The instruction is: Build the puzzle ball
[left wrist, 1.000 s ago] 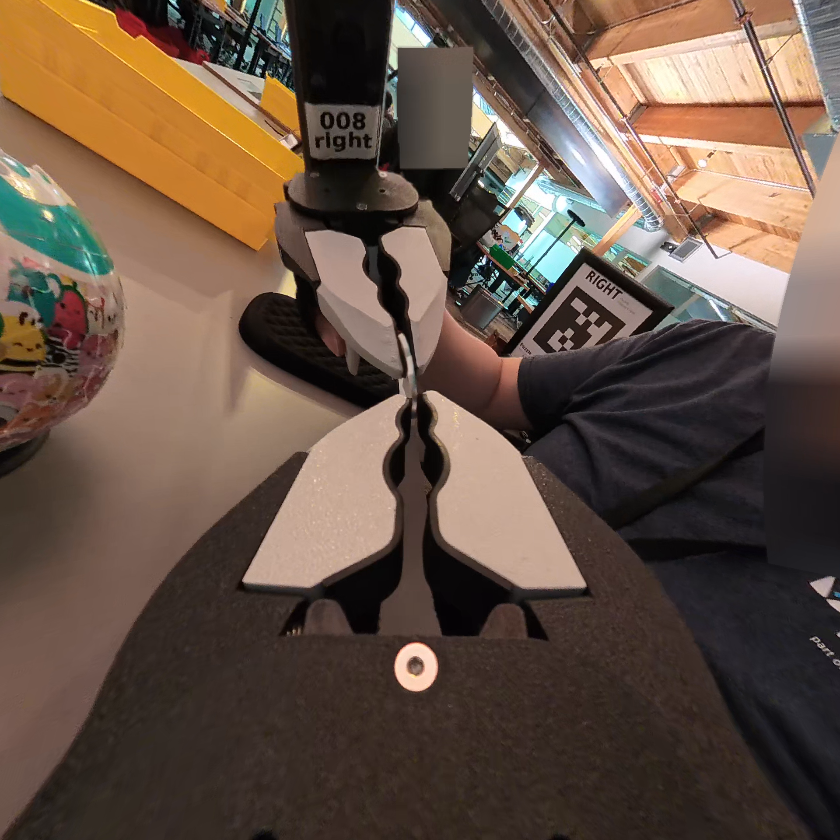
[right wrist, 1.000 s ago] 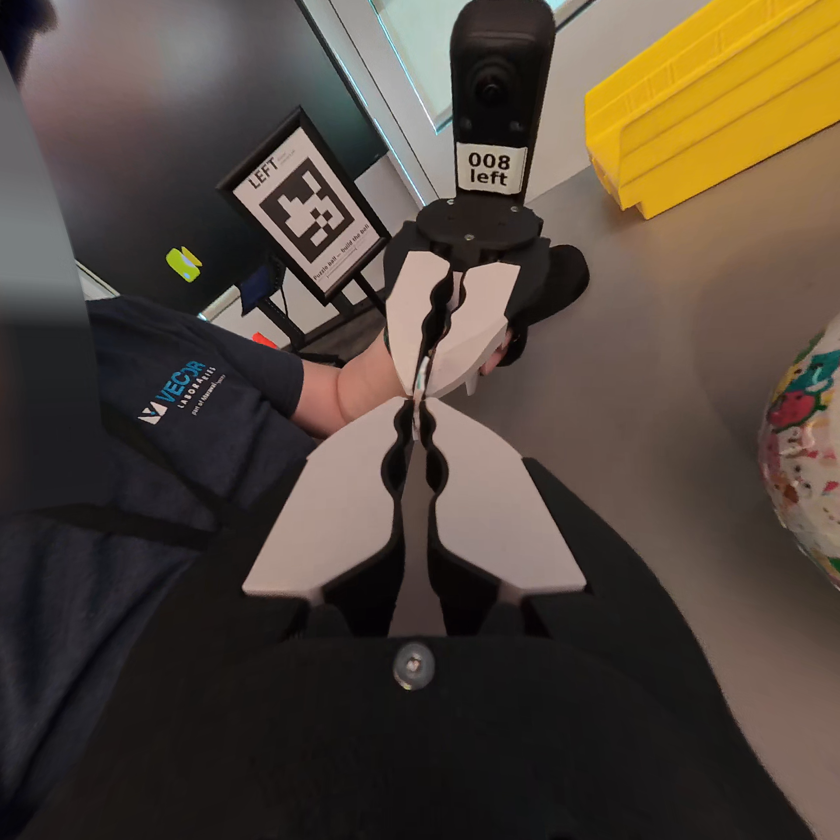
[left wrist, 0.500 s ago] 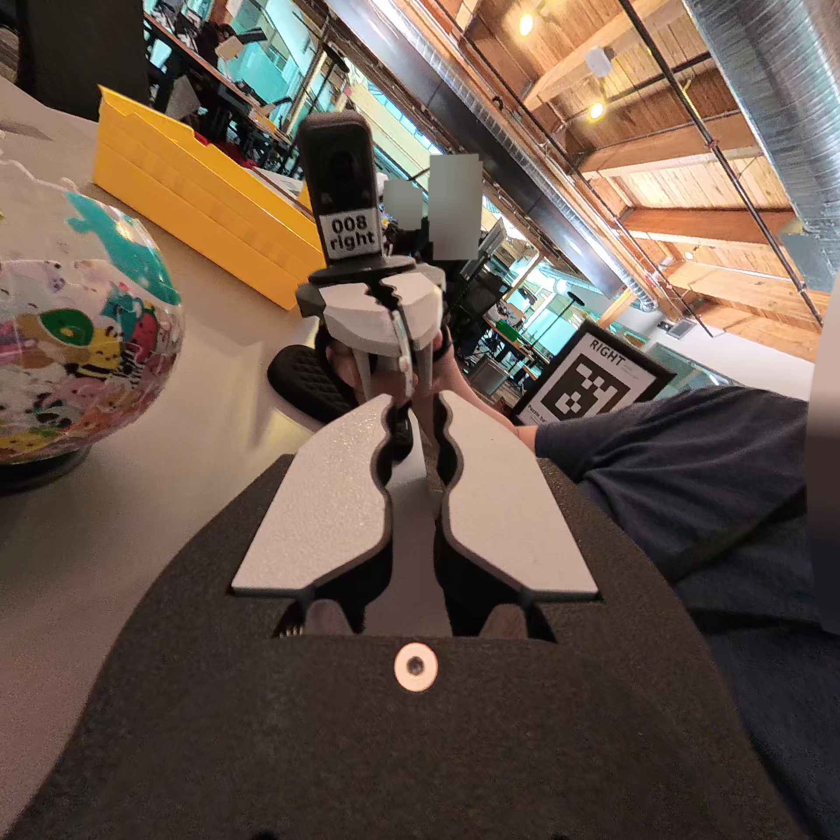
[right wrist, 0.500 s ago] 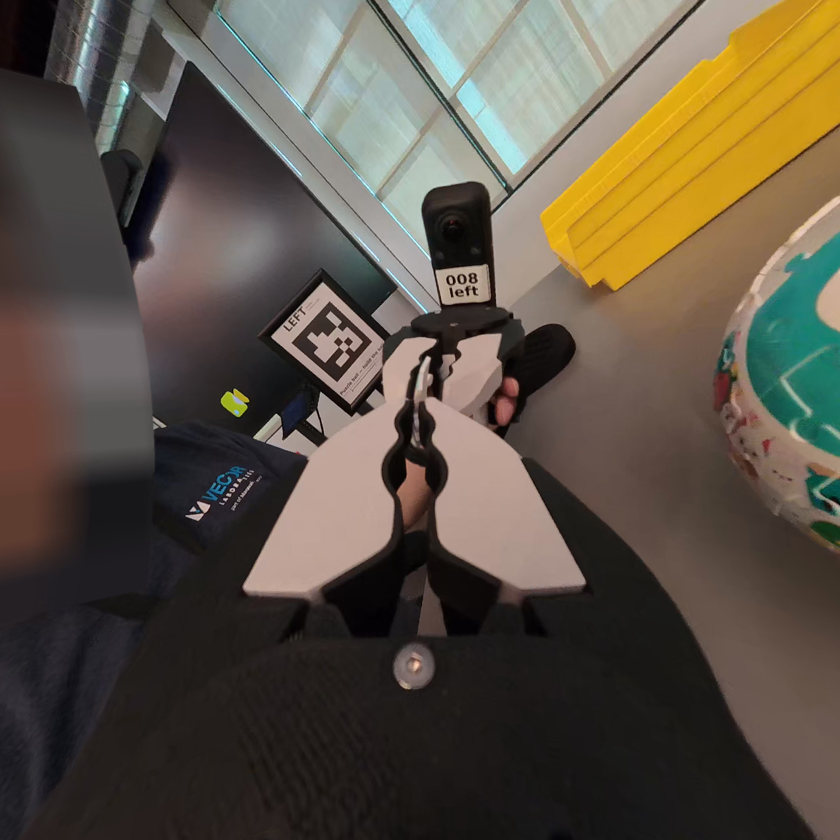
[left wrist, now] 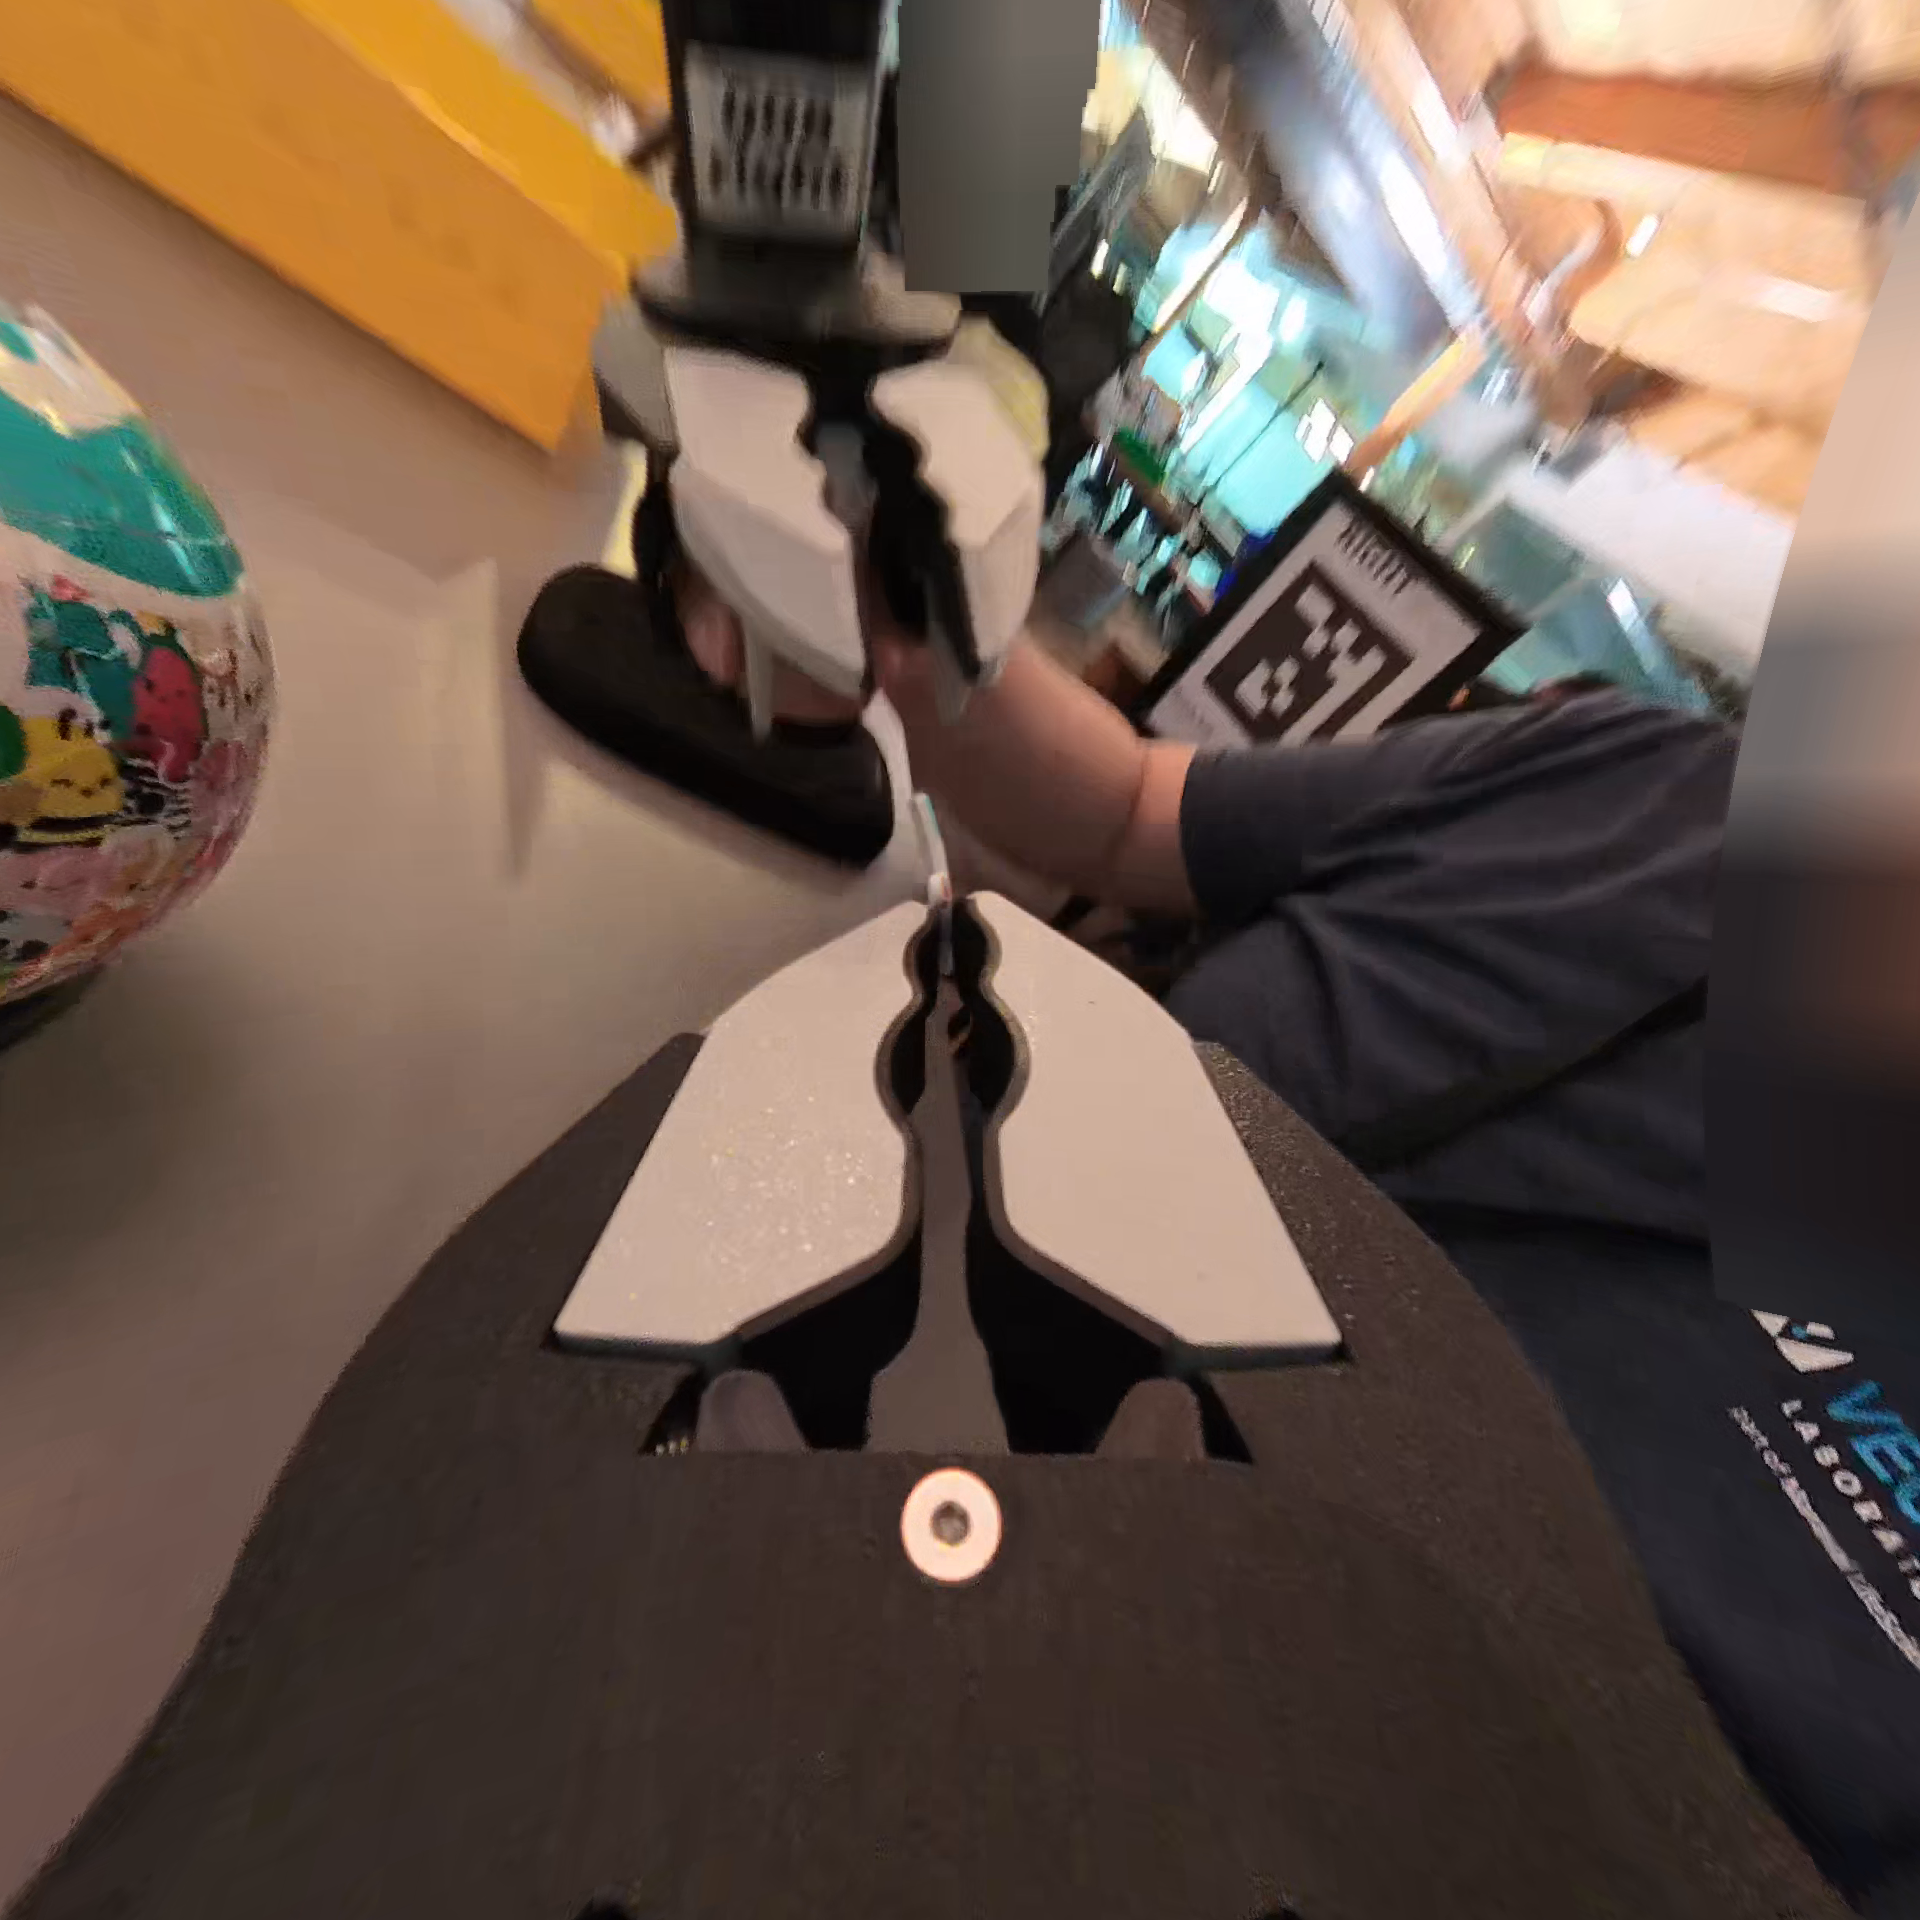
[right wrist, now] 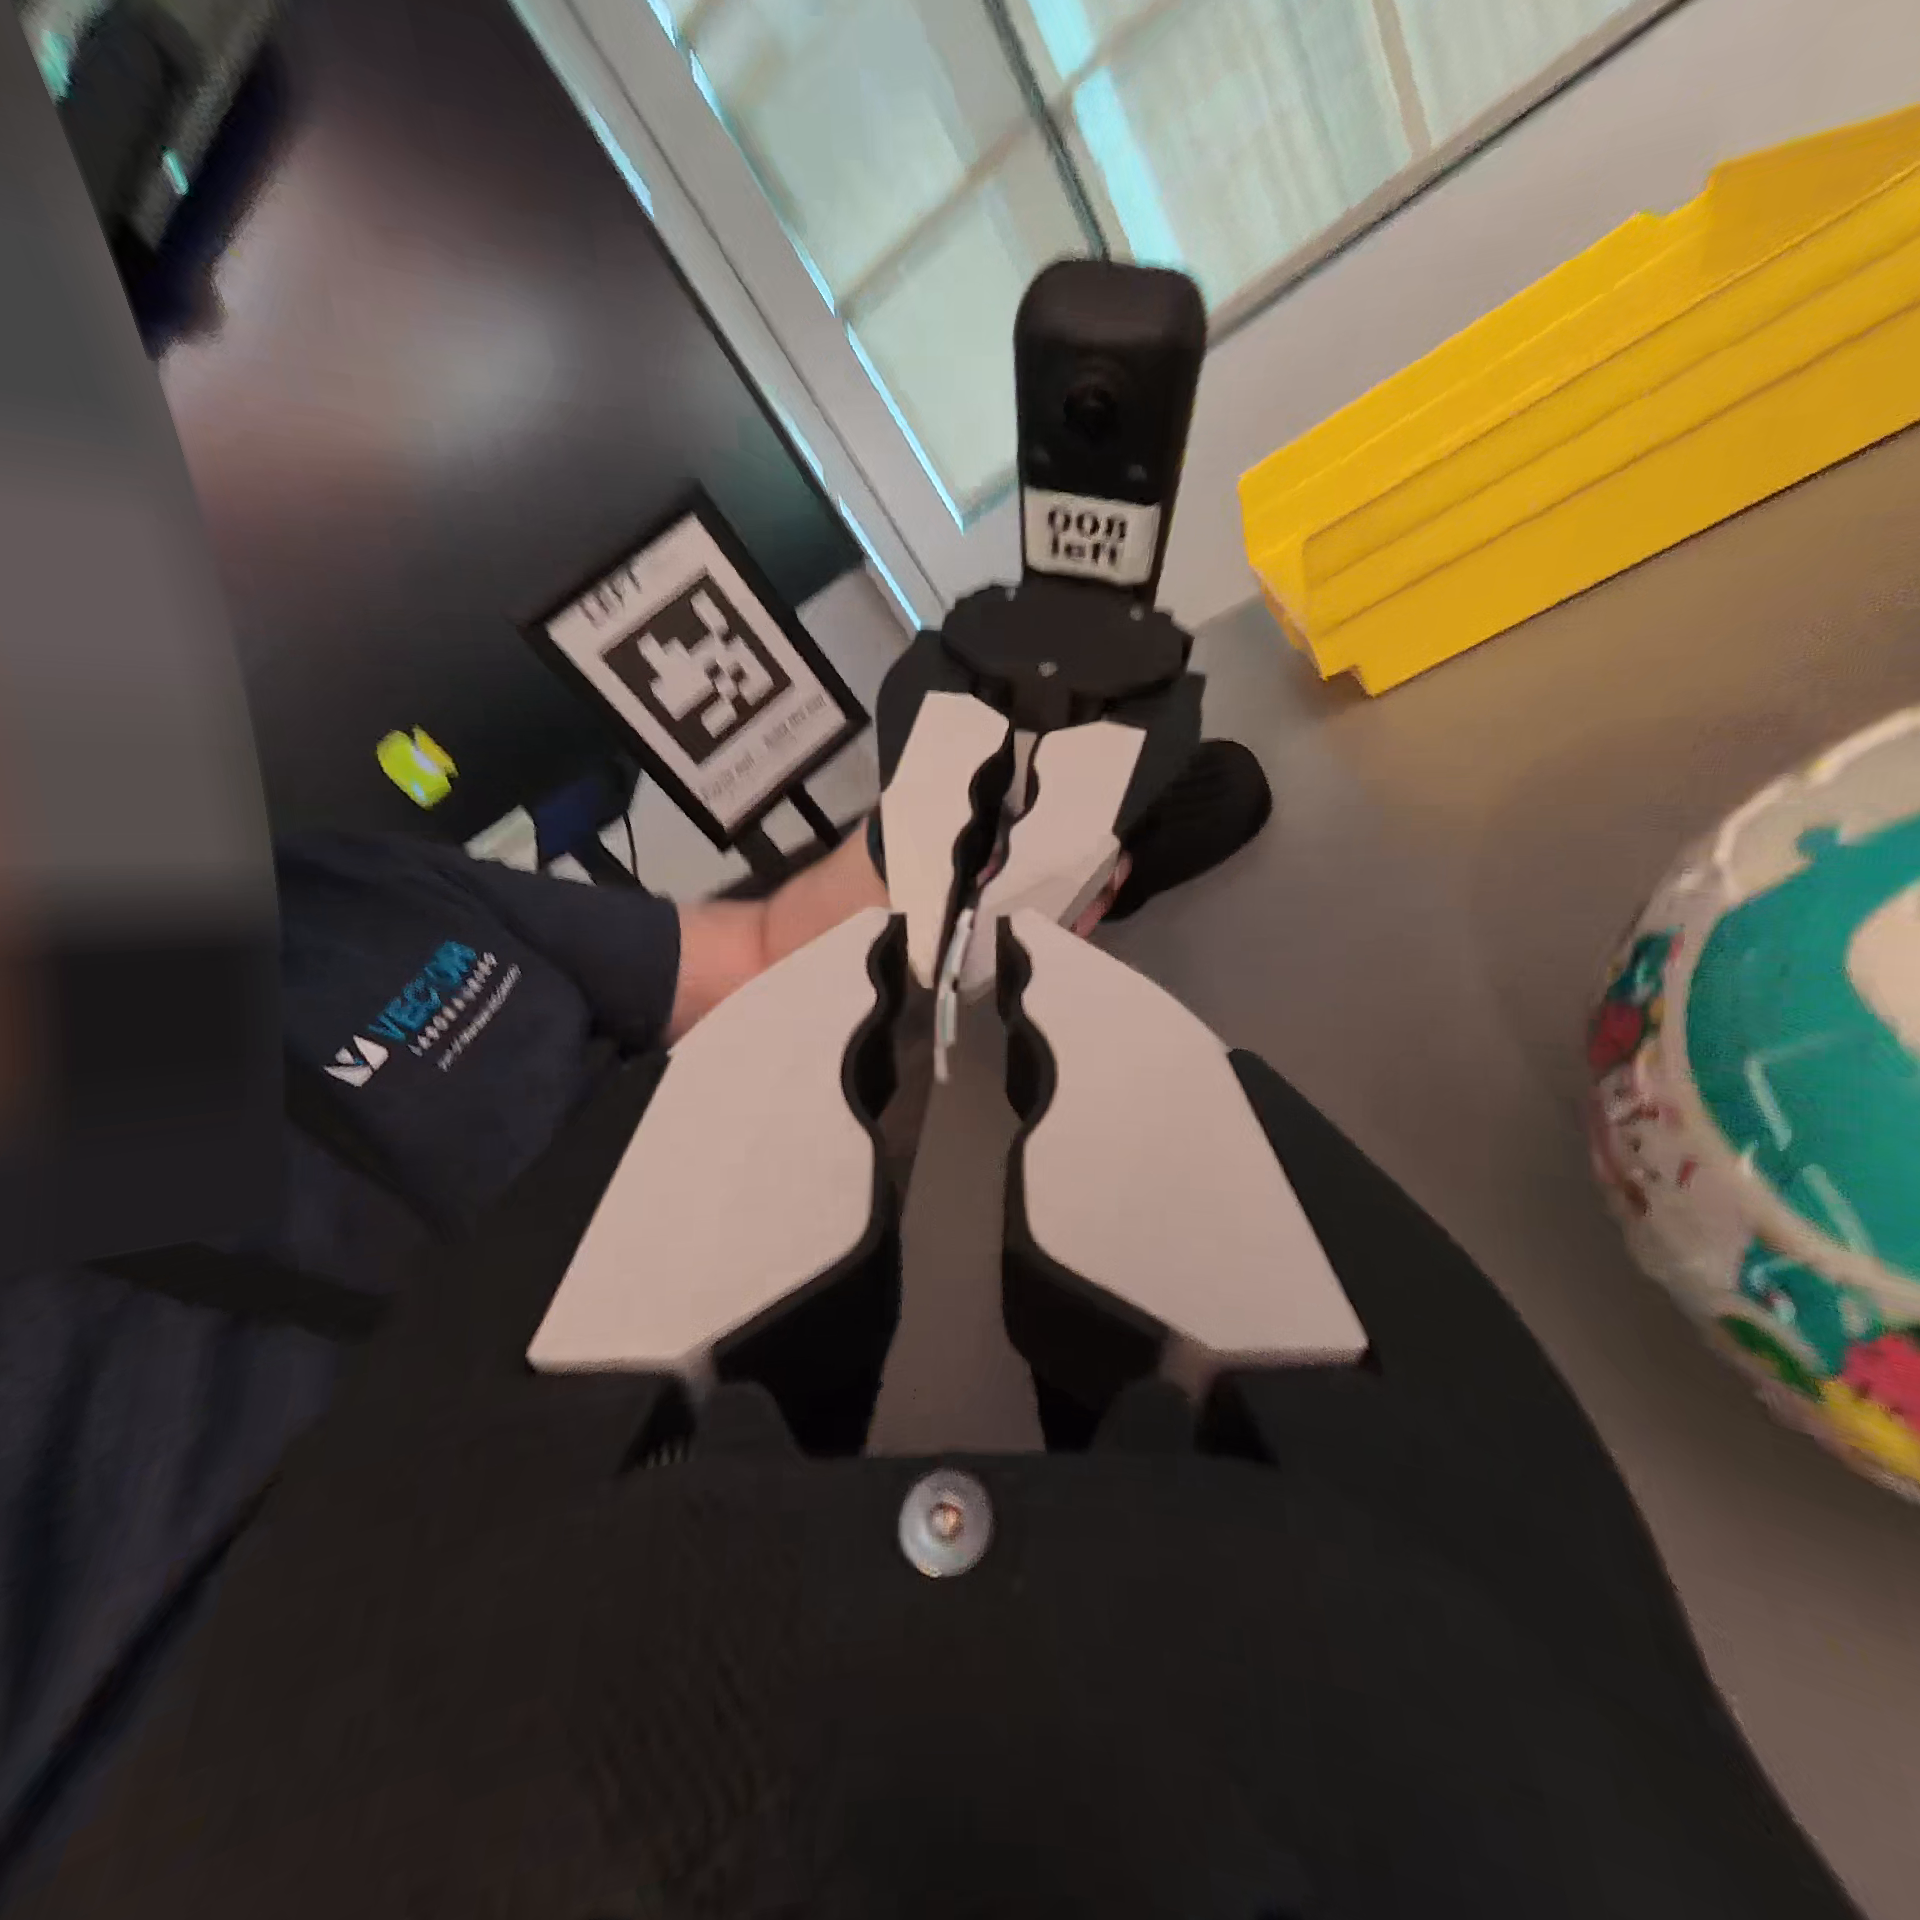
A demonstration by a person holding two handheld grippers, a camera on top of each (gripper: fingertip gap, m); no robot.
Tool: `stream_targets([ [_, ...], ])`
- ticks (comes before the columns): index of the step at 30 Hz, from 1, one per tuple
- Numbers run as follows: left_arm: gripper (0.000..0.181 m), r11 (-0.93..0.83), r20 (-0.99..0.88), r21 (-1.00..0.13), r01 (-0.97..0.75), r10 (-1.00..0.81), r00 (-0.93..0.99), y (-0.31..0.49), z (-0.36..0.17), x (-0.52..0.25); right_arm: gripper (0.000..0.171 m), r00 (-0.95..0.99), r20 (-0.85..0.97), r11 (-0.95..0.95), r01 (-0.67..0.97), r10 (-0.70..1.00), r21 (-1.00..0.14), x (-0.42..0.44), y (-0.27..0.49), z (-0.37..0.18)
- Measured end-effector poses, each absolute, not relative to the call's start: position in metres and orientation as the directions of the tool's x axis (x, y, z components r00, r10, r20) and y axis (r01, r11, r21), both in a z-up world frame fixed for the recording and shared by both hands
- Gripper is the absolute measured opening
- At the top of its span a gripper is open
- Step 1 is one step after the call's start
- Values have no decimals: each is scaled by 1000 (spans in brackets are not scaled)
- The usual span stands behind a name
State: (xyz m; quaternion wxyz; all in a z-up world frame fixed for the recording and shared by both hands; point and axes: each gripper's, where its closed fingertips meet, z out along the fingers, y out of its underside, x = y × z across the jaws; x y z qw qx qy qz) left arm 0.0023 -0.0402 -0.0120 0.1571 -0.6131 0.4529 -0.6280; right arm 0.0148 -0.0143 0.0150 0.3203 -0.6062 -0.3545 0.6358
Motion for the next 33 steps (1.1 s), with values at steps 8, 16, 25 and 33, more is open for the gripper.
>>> stream_targets([
  [8, 2, -373, 606, -698, -612, -763, -226, -49, -14, -4, 9, -49, -497, -430, 430, 867, -793, -2, -27, 5],
  [16, 2, -287, 587, -646, -707, -779, -220, -49, -24, -3, 6, -84, -567, -432, 558, 820, -709, -6, -37, -7],
  [25, 2, -257, 588, -647, -718, -768, -255, -54, -38, 1, 6, -99, -580, -425, 582, 809, -693, -3, -43, -21],
  [33, 2, -247, 581, -656, -713, -768, -269, -49, -34, 1, 4, -94, -591, -421, 615, 801, -667, -2, -43, -30],
])
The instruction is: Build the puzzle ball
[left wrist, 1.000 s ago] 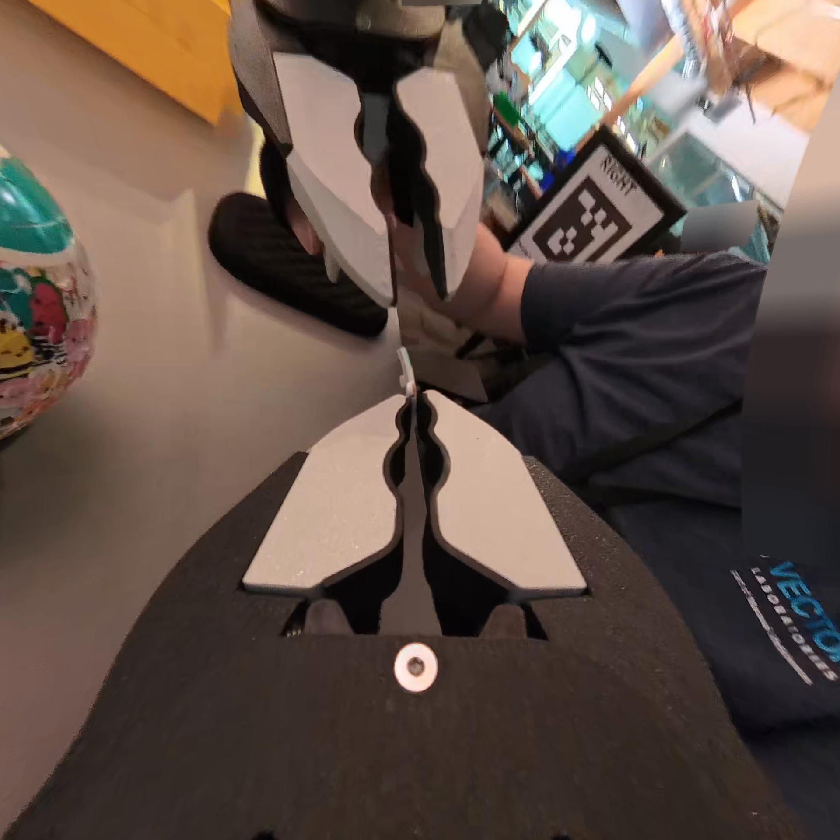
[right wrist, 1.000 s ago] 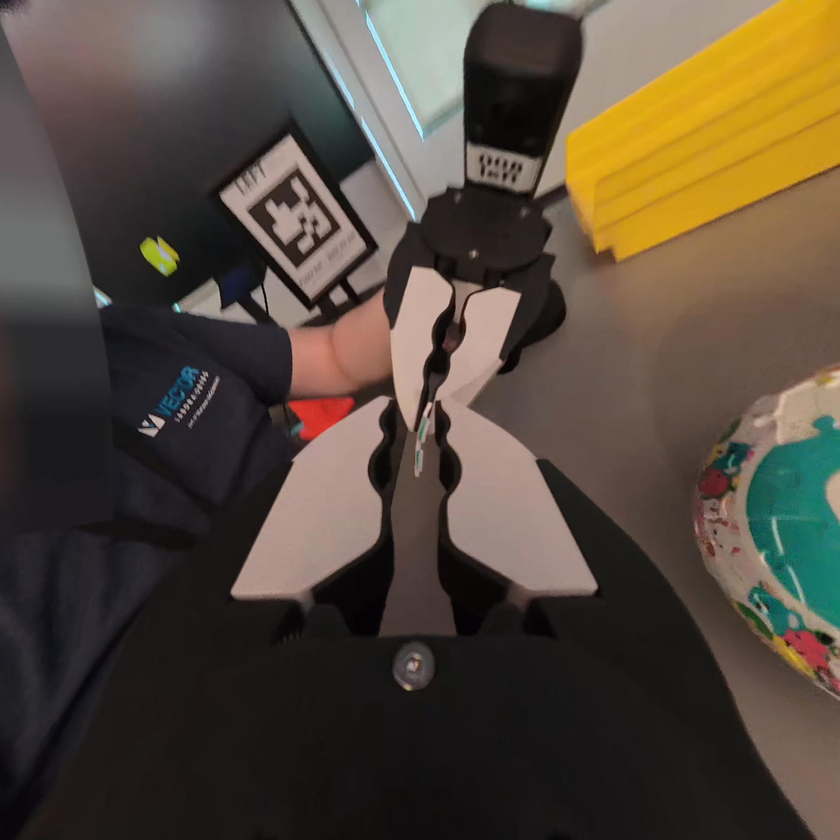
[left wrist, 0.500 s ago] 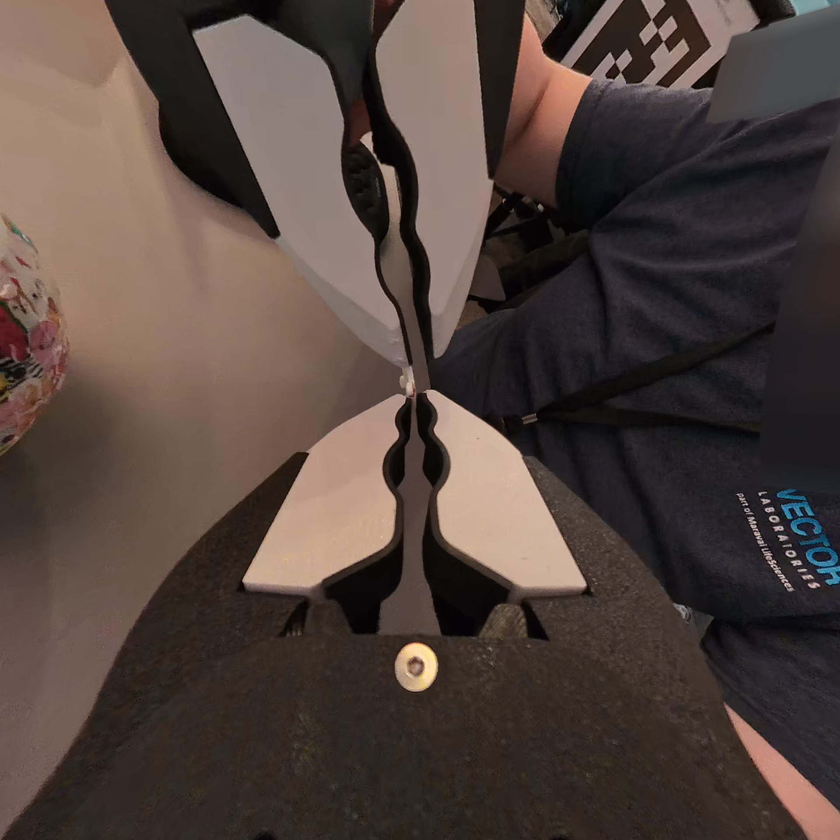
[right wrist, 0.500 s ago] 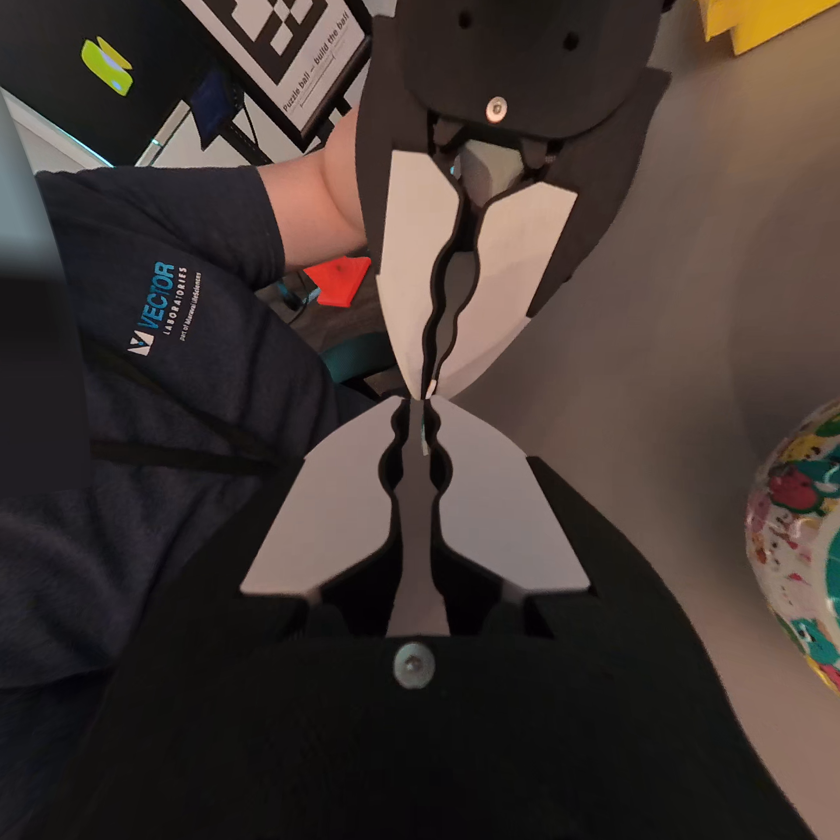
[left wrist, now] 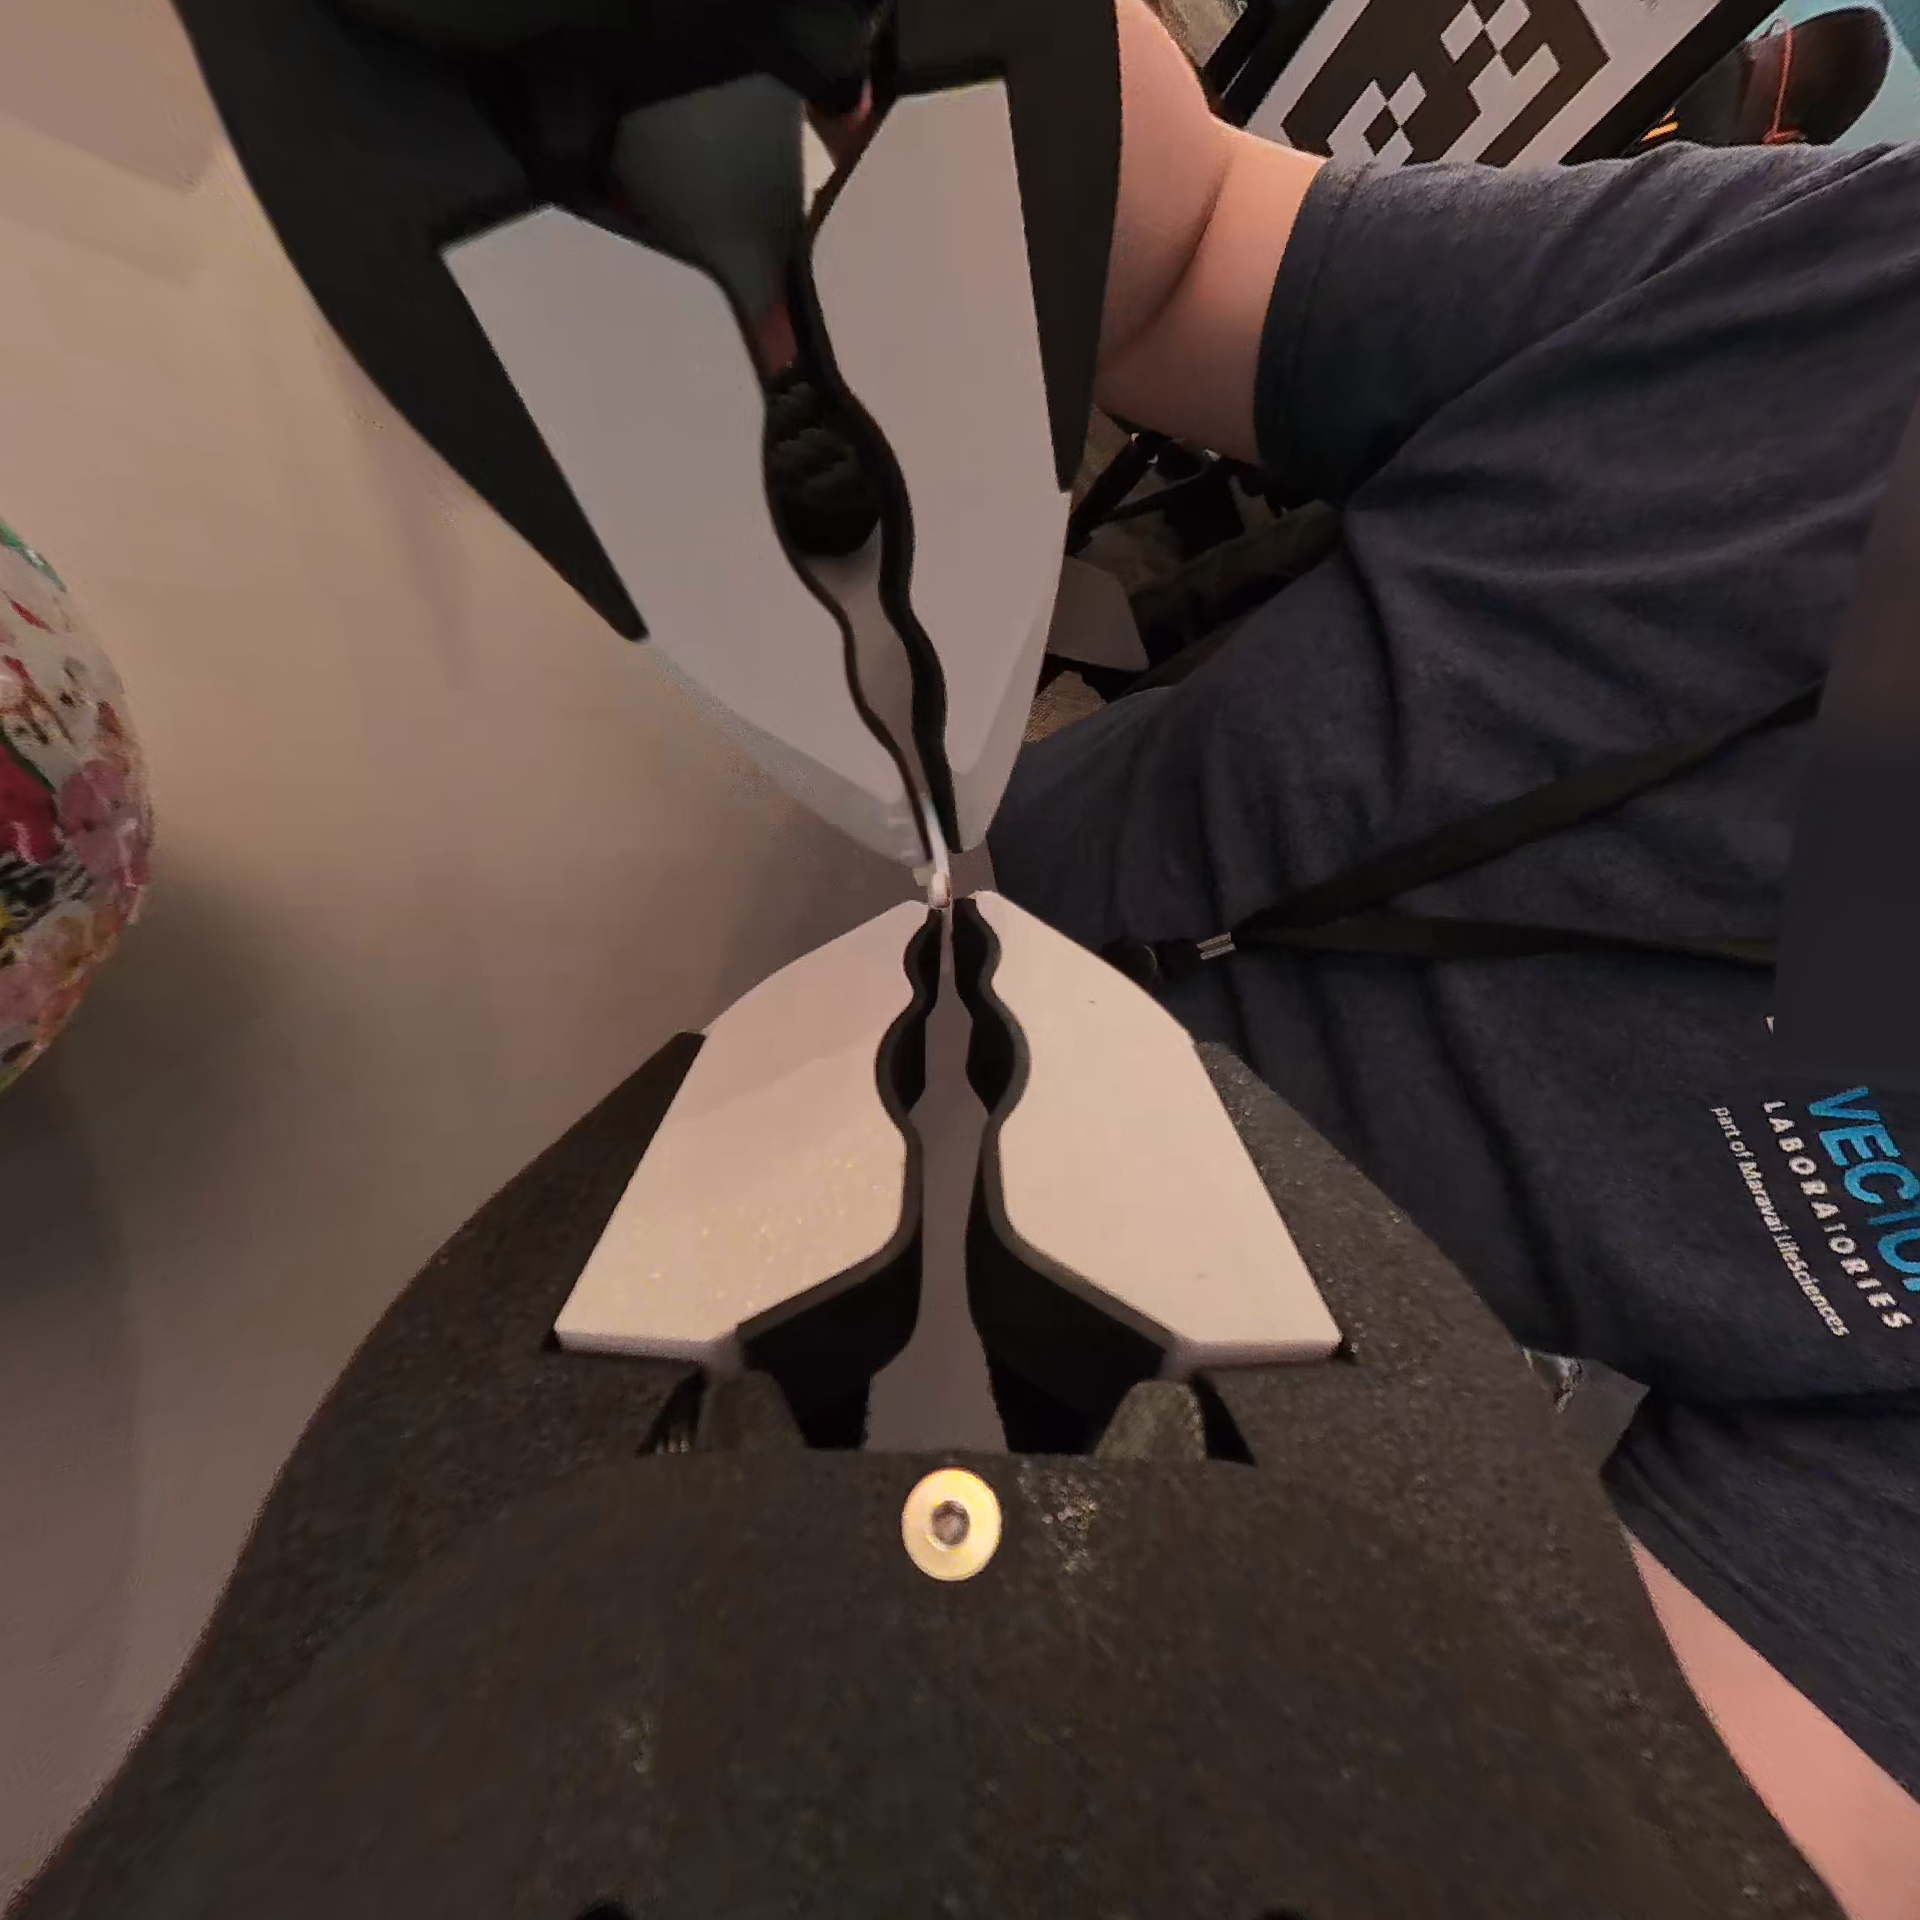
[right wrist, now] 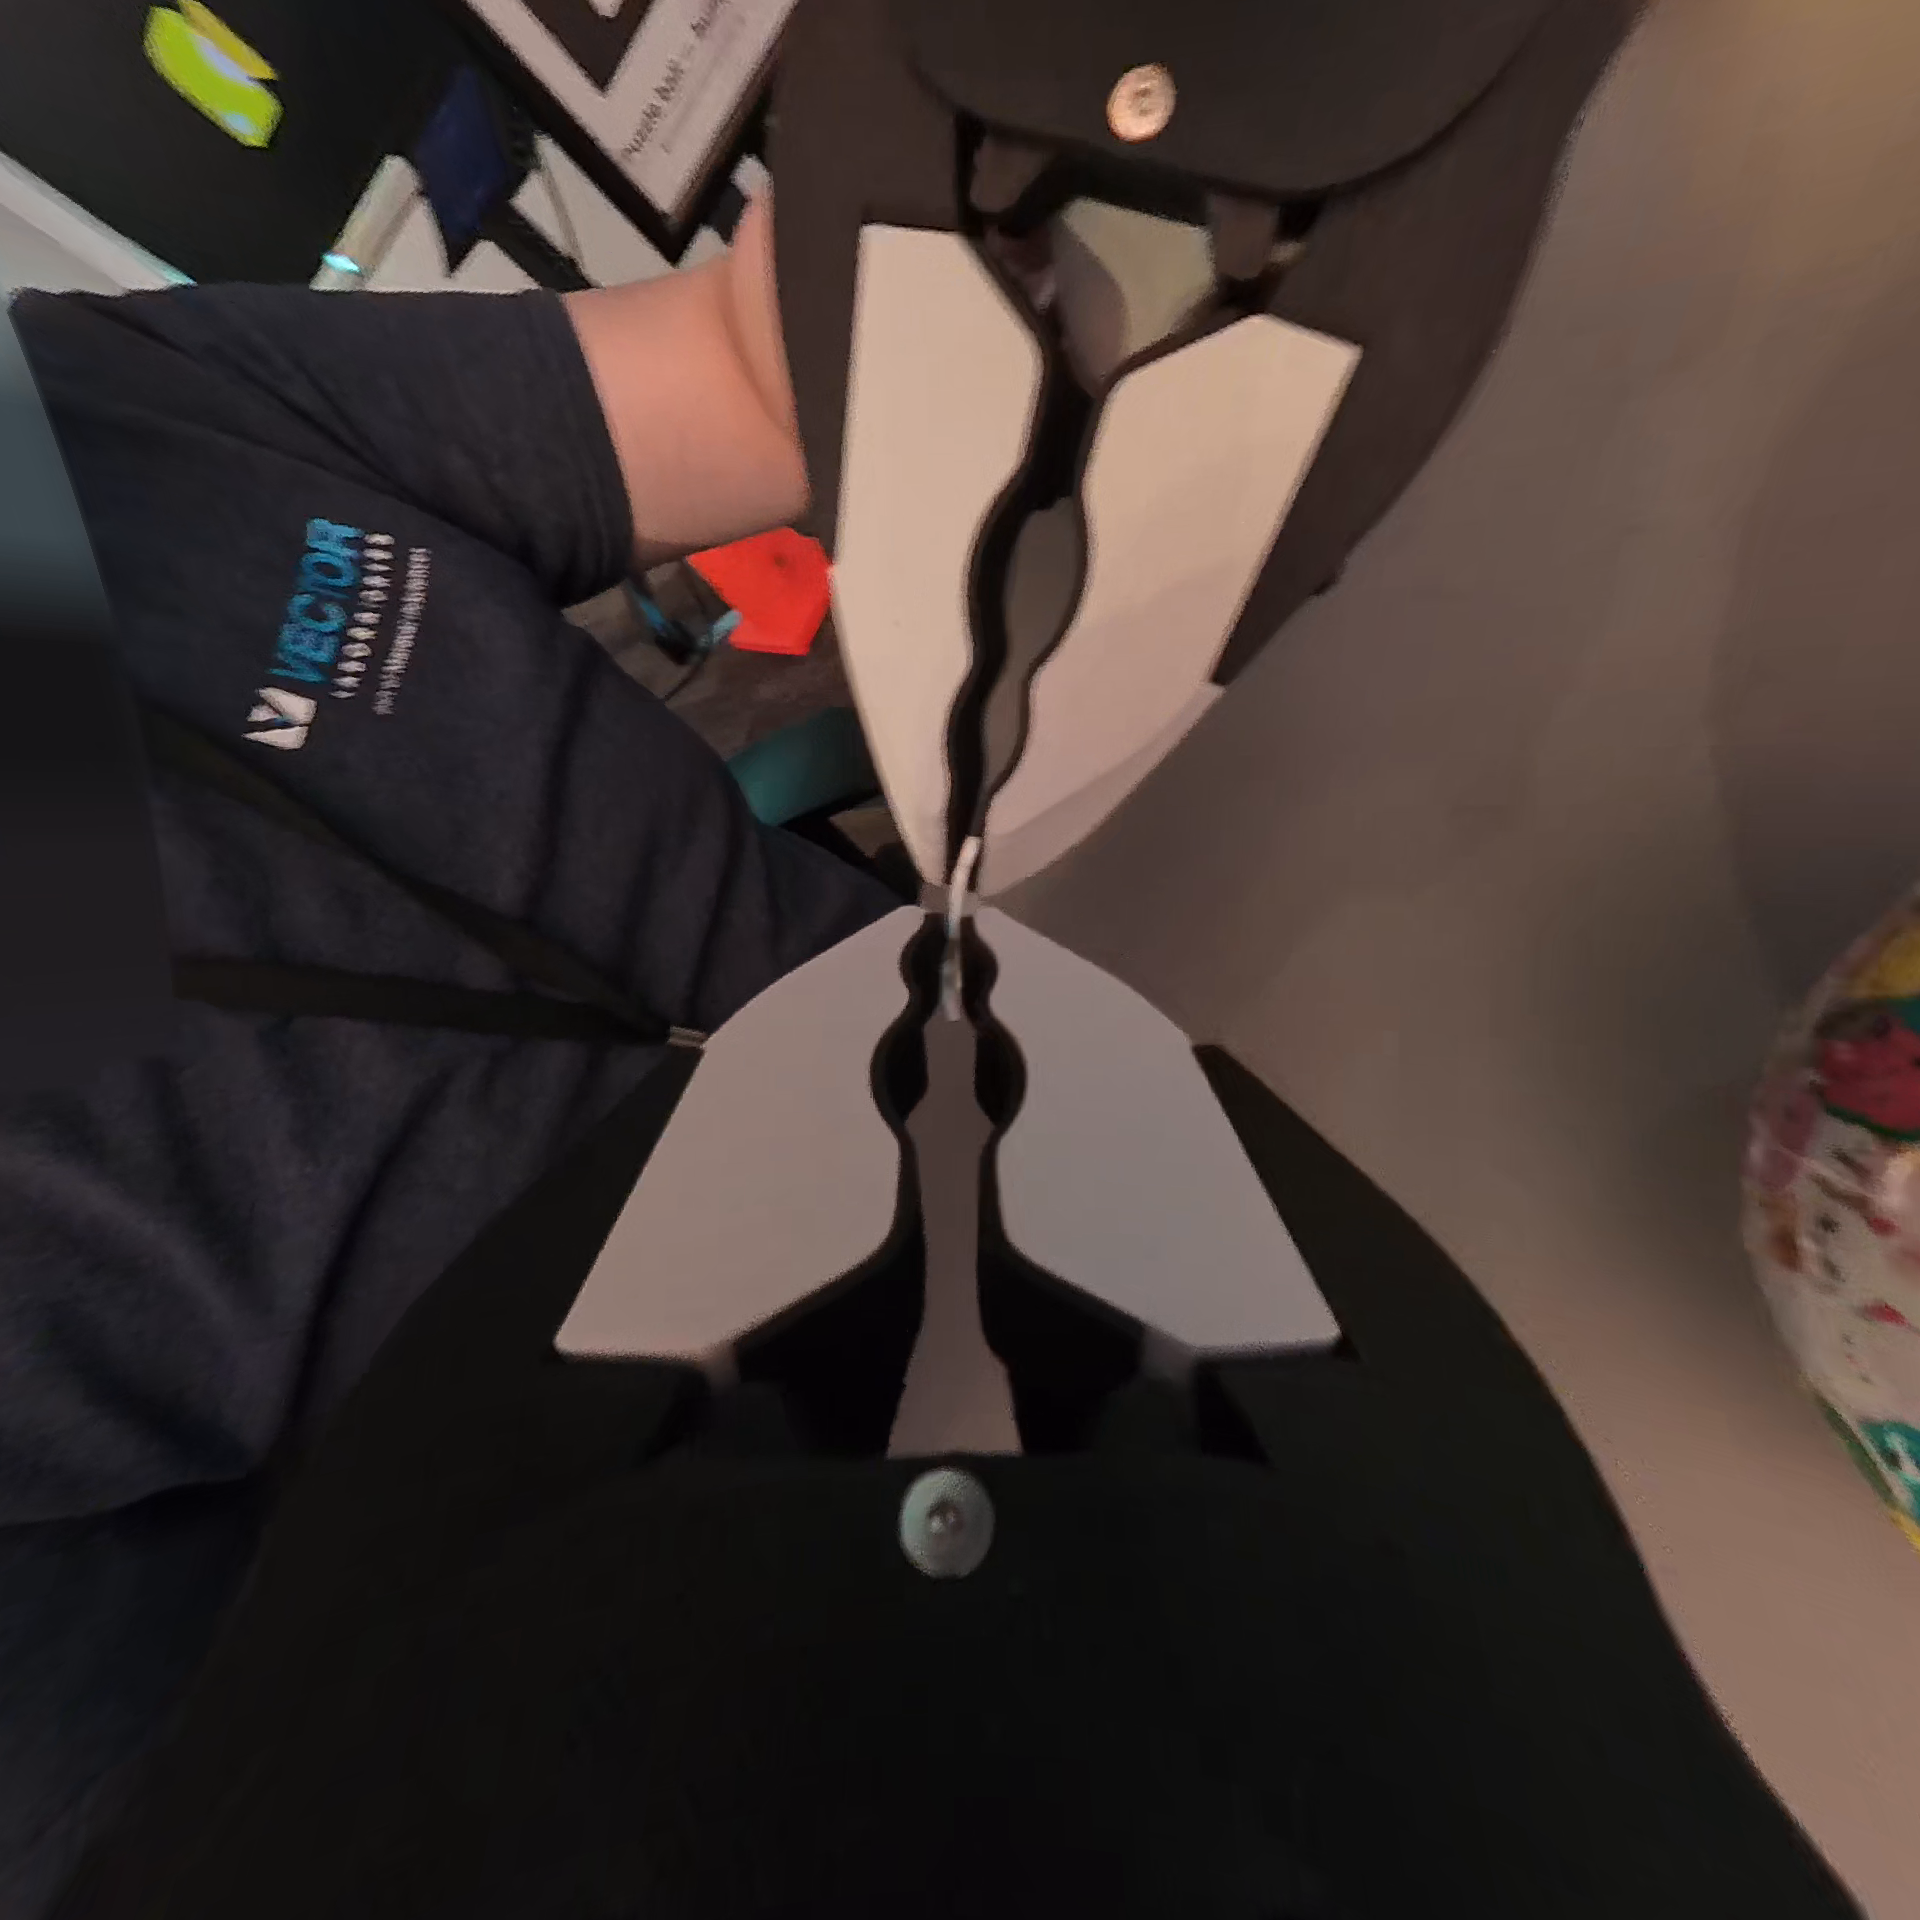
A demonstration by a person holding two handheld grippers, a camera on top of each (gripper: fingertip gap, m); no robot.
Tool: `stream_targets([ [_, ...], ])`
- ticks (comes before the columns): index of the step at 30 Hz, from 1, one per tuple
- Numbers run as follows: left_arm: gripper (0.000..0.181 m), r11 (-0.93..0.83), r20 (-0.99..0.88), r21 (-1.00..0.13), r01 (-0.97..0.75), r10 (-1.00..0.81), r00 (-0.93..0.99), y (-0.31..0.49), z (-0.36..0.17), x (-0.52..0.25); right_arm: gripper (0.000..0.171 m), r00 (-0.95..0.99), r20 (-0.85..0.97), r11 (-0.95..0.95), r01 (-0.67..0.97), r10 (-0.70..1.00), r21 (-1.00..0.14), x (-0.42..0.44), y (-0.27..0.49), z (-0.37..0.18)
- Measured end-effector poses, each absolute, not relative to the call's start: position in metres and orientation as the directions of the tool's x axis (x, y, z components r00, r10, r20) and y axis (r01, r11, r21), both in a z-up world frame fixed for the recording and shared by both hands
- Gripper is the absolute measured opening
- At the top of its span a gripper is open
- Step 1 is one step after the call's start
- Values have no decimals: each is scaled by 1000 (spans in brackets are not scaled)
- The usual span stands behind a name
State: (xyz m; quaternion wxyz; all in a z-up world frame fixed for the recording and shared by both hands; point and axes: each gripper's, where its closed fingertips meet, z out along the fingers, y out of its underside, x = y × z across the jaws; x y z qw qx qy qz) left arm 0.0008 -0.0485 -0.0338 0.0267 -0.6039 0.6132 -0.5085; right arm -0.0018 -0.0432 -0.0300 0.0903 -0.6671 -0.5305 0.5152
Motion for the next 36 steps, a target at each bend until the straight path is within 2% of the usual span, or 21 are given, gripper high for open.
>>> stream_targets([
  [6, 3, -239, 537, -687, -686, -804, -257, -38, -32, -1, 3, -64, -608, -468, 576, 791, -670, -3, -36, -30],
  [7, 14, -258, 528, -701, -665, -815, -240, -32, -30, -2, 3, -48, -599, -482, 545, 799, -686, -3, -31, -28],
  [8, 24, -277, 516, -725, -631, -825, -231, -25, -26, -4, 3, -26, -598, -508, 499, 801, -702, -3, -24, -25],
  [12, 23, -322, 433, -827, -462, -888, -156, 16, -13, -22, 3, 137, -633, -647, 202, 762, -736, 6, 23, 0],
  [16, 16, -317, 382, -877, -362, -916, -121, 50, 2, -32, 3, 265, -654, -696, 109, 709, -710, 14, 58, 4],
  [19, 15, -316, 369, -890, -327, -922, -114, 69, 15, -31, 3, 312, -680, -732, 81, 664, -677, 14, 74, 1],
  [24, 10, -276, 322, -912, -303, -940, -114, 95, 15, -18, 3, 366, -604, -674, 95, 708, -732, 16, 84, 1],
  [36, 10, -130, 221, -918, -375, -952, -212, 111, 8, 13, 3, 413, -619, -712, 114, 668, -692, 21, 100, -14],
])
